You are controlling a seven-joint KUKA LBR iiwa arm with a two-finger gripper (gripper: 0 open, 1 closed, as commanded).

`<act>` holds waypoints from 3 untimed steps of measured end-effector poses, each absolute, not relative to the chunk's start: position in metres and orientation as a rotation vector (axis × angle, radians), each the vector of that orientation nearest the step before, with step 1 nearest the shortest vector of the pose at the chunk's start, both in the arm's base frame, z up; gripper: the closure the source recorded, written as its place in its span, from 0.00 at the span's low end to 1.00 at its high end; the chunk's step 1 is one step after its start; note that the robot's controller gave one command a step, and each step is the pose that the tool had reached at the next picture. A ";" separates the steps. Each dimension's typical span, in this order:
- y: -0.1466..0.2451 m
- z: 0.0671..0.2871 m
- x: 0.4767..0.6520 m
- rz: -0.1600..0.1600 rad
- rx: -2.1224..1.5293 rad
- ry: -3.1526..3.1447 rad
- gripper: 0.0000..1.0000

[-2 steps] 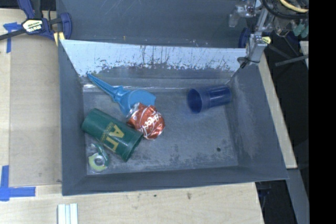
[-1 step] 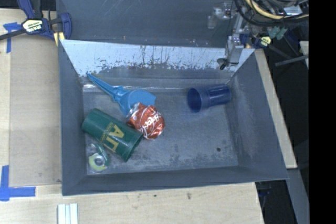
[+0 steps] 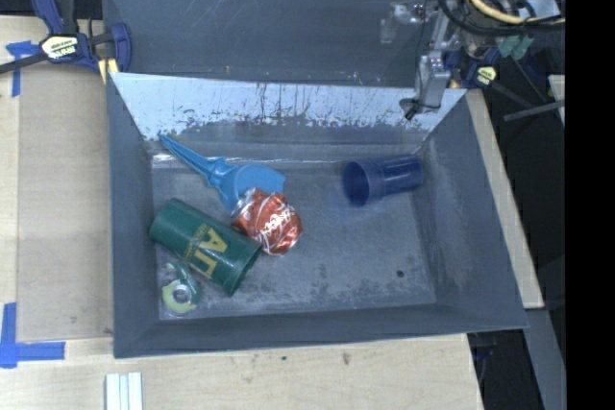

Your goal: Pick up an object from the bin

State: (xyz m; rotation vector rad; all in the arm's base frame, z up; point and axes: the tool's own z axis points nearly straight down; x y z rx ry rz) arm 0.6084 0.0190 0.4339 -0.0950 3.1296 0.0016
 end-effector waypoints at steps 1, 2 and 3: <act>0.015 0.457 0.584 -0.008 -0.110 3.117 0.00; 0.042 0.466 0.582 -0.001 -0.235 3.113 0.00; 0.050 0.466 0.589 -0.003 -0.308 3.106 0.00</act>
Offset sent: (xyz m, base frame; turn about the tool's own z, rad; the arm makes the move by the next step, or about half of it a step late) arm -0.0152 0.0349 0.0324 -0.1160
